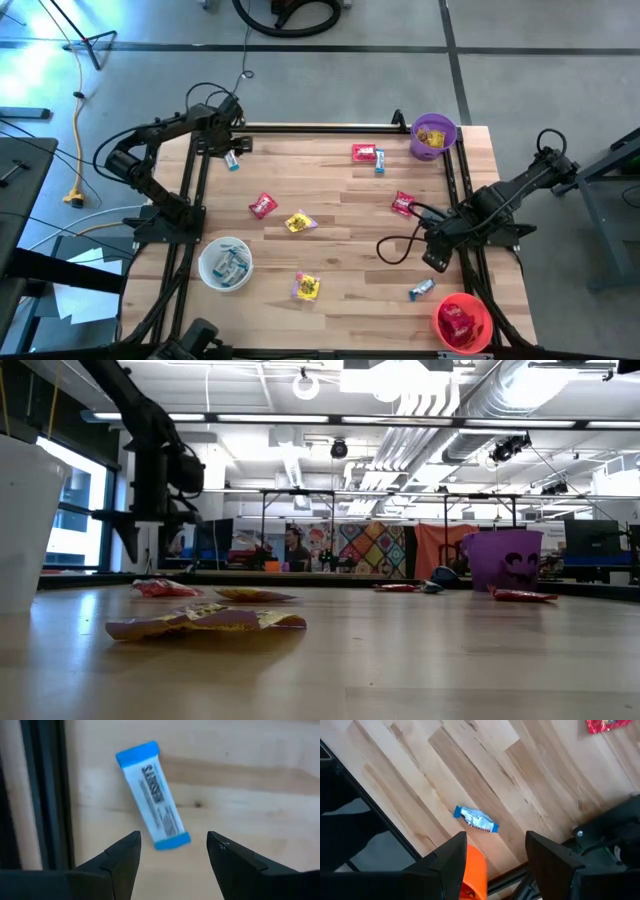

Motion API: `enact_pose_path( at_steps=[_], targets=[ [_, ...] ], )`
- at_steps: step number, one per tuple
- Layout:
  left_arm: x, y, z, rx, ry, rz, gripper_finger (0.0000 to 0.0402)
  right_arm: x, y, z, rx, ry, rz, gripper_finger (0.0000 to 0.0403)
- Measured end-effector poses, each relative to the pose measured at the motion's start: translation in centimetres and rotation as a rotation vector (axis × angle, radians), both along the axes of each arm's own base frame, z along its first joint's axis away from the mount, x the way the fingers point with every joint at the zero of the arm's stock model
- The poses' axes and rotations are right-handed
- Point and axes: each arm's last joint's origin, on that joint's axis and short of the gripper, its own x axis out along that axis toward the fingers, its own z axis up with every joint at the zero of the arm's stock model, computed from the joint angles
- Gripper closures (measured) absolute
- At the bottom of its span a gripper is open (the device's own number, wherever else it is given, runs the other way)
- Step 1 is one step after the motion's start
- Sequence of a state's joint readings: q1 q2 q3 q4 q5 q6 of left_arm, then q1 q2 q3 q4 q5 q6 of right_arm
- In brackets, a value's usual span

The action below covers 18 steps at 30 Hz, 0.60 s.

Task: Sort candy
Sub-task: Put the white chocolate bar into the white bin

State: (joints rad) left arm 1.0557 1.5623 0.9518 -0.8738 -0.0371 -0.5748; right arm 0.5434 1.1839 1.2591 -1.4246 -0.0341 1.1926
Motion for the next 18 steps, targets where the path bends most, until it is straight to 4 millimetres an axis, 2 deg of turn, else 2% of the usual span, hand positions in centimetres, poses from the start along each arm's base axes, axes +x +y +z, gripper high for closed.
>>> enact_pose_path(
  at_steps=[4, 8, 10, 14, 18],
  targets=[
    [1.3, -0.4, 1.5, -0.007, 0.029, -0.043, 0.0186, 0.0, 0.0, 0.0, -0.008, -0.007, 0.048, 0.0206],
    [2.7, 0.4, 2.8, 0.057, 0.048, -0.055, 0.0190, 0.0, 0.0, 0.0, -0.014, -0.012, 0.100, 0.0206],
    [2.7, 1.3, 2.3, 0.032, 0.071, -0.023, 0.0198, 0.0, 0.0, 0.0, -0.018, -0.017, 0.125, 0.0206],
    [2.7, 3.2, 0.2, -0.063, 0.083, 0.032, 0.0207, -0.3, -0.2, 0.2, -0.028, -0.036, 0.148, 0.0206],
    [2.7, 4.1, -1.4, -0.127, 0.195, 0.097, 0.0202, -0.8, -0.7, 0.6, -0.064, -0.077, 0.144, 0.0206]
  ],
)
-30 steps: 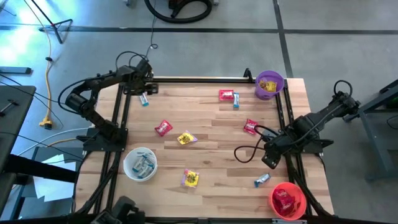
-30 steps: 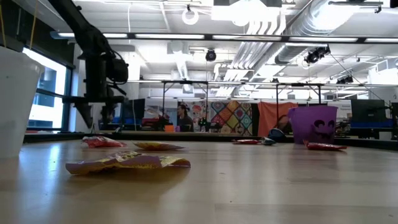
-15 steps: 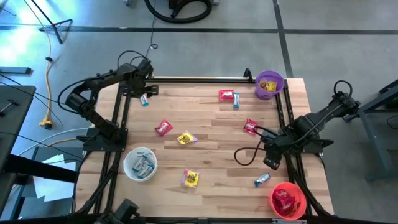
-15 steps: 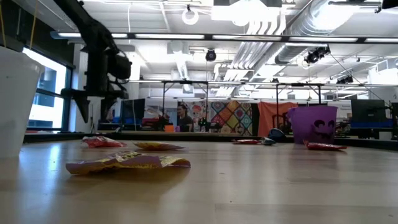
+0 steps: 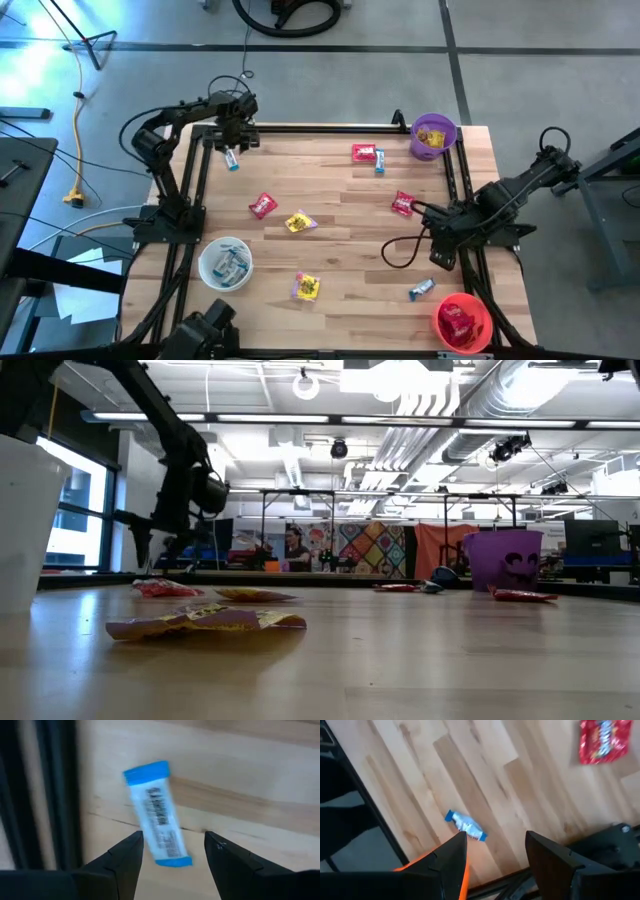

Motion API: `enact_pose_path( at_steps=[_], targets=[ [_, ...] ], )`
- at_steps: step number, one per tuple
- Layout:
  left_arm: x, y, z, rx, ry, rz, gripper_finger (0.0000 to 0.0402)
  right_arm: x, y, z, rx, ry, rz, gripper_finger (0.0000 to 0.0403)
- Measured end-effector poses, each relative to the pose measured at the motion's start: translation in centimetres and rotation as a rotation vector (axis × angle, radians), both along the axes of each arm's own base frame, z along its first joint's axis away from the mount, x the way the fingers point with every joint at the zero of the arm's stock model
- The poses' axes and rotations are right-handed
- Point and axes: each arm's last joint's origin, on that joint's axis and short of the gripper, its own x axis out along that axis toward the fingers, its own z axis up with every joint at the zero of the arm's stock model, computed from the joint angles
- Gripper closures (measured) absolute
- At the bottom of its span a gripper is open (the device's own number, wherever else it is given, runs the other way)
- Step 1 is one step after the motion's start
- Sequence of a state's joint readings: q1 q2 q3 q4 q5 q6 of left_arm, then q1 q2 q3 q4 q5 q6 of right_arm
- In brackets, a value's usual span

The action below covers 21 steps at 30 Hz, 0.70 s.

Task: Sort candy
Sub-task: Put the white chocolate bar into the white bin

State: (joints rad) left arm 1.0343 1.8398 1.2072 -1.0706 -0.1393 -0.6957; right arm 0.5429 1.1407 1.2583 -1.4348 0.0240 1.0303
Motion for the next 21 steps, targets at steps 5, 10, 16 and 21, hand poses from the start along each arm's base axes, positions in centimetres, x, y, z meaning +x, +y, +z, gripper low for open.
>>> enact_pose_path(
  at_steps=[5, 10, 16, 21],
  targets=[
    [0.3, 0.6, -1.1, -0.021, 0.019, 0.002, 0.0193, -0.7, -1.3, 0.7, -0.037, -0.068, -0.046, 0.0206],
    [0.0, 1.0, -2.6, -0.069, 0.036, -0.009, 0.0192, -0.6, -2.4, 1.0, -0.086, -0.115, -0.057, 0.0206],
    [0.0, 1.3, -2.8, -0.061, 0.038, -0.031, 0.0198, 0.4, -3.9, 1.2, -0.217, -0.197, -0.059, 0.0206],
    [0.6, 1.1, -2.9, -0.072, 0.005, -0.116, 0.0233, 1.8, -5.4, 1.6, -0.269, -0.291, -0.077, 0.0206]
  ],
)
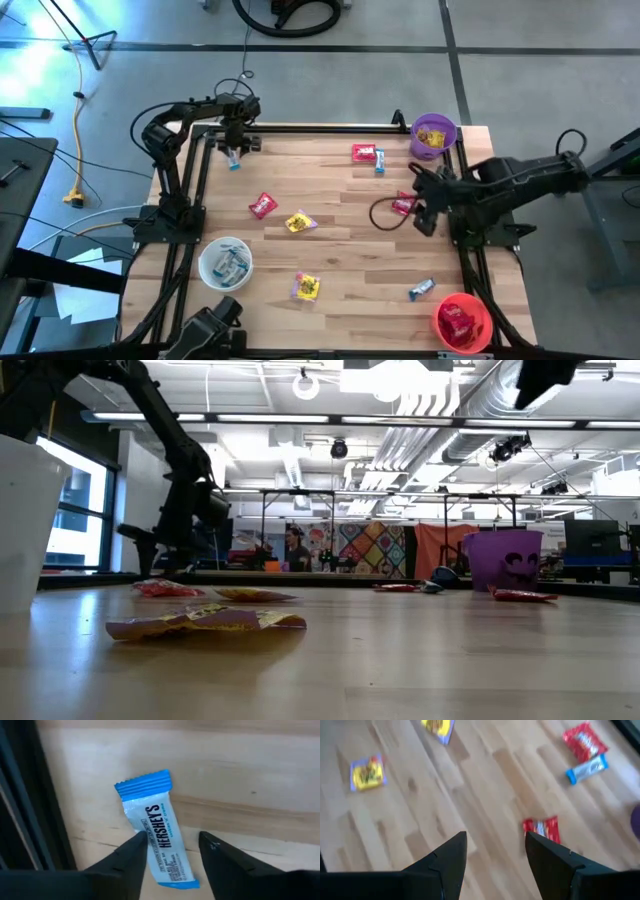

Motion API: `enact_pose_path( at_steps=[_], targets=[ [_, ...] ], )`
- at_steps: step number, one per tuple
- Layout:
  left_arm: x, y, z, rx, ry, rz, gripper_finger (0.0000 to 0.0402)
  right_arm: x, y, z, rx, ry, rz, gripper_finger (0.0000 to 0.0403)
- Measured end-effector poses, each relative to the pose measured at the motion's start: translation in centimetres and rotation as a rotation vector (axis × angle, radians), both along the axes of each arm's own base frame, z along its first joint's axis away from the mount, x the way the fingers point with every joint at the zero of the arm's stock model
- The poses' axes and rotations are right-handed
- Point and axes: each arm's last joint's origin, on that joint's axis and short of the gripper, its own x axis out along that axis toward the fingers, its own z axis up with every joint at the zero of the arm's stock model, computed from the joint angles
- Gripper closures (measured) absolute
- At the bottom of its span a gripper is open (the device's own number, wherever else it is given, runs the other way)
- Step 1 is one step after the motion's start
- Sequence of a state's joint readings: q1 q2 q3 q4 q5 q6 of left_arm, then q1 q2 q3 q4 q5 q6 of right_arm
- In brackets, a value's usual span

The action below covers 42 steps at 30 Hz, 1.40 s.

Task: Sort candy
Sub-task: Put the white chocolate bar into the white bin

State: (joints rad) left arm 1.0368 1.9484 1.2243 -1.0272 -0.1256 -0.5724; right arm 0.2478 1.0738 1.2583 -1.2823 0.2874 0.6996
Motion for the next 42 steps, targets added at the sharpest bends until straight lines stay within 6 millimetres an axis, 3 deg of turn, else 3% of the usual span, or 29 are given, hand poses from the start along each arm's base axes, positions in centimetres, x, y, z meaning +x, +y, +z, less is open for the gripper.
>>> enact_pose_path(
  at_steps=[12, 19, 26, 30, 34, 42],
  targets=[
    [4.8, -2.8, 0.6, 0.022, -0.067, -0.328, 0.0389, 0.9, -2.8, 0.3, -0.062, -0.039, -0.038, 0.0206],
    [6.7, -4.9, 2.8, 0.071, -0.147, -0.455, 0.0401, 1.0, -3.2, 0.4, -0.066, -0.047, -0.050, 0.0206],
    [8.3, -8.1, 7.1, 0.159, -0.298, -0.610, 0.0401, 1.0, -3.2, 0.4, -0.066, -0.047, -0.049, 0.0206],
    [8.8, -11.2, 10.5, 0.206, -0.422, -0.718, 0.0401, 1.0, -3.2, 0.4, -0.069, -0.046, -0.045, 0.0206],
    [8.5, -15.7, 14.2, 0.215, -0.560, -0.832, 0.0401, 1.1, -3.2, 0.5, -0.072, -0.057, -0.038, 0.0206],
    [4.7, -26.1, 19.2, 0.090, -0.691, -0.895, 0.0401, 1.3, -3.2, 0.6, -0.089, -0.071, -0.008, 0.0206]
  ],
)
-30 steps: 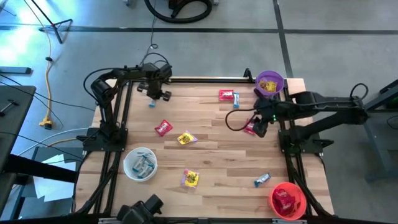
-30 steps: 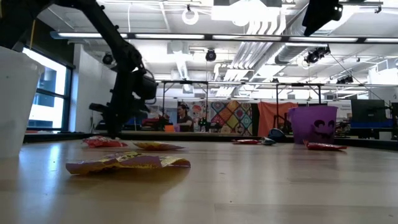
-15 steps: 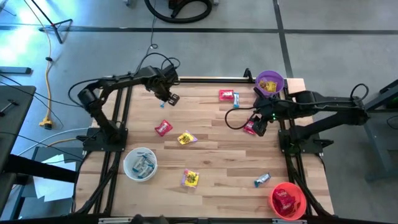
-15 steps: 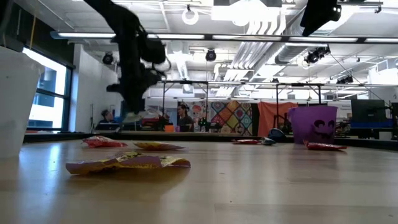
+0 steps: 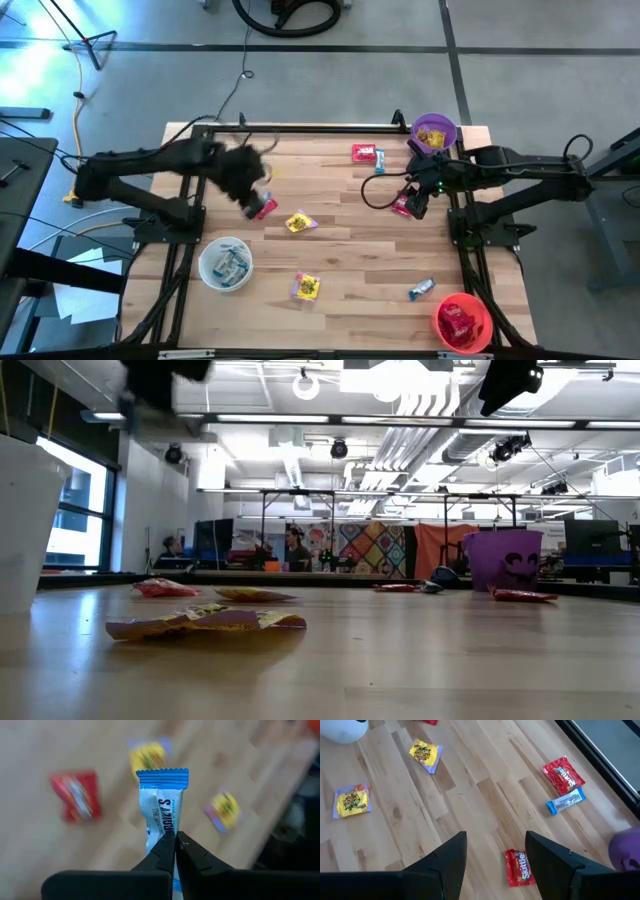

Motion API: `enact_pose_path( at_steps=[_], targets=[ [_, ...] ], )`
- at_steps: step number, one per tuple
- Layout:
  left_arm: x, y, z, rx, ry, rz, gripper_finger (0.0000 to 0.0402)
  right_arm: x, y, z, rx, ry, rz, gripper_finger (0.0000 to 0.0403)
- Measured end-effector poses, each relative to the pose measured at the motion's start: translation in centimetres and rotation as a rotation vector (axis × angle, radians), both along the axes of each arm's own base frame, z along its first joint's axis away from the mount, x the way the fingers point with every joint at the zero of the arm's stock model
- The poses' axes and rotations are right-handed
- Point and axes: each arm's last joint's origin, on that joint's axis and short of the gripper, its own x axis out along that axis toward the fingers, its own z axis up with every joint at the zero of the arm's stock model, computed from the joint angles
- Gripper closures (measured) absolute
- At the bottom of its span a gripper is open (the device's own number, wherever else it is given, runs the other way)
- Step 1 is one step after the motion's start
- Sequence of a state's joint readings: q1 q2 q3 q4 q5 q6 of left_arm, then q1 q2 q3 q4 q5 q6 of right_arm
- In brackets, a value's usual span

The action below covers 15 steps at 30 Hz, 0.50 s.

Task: Sort candy
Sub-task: Put the white chocolate bar into the white bin

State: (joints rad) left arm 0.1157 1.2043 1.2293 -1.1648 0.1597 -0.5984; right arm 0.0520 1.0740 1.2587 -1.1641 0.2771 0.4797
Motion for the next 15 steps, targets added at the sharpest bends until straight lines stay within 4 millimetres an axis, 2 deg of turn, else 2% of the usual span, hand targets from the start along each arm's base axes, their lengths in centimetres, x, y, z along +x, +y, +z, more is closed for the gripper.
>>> enact_pose_path(
  at_steps=[4, 7, 11, 15],
  targets=[
    [-1.9, -4.9, 2.1, -0.106, 0.012, -0.026, 0.0401, 0.0, 0.1, 0.0, 0.011, 0.001, 0.016, 0.0206],
    [-3.1, -8.1, 2.8, -0.183, 0.052, -0.026, 0.0401, 0.1, 0.1, 0.1, 0.013, -0.011, 0.018, 0.0206],
    [-5.0, -11.5, 1.5, -0.182, 0.228, -0.027, 0.0401, 0.2, 0.1, 0.1, 0.015, -0.026, 0.021, 0.0206],
    [-5.6, -12.1, -1.5, -0.152, 0.309, 0.051, 0.0402, 0.3, 0.1, 0.2, 0.011, -0.033, 0.027, 0.0206]
  ],
)
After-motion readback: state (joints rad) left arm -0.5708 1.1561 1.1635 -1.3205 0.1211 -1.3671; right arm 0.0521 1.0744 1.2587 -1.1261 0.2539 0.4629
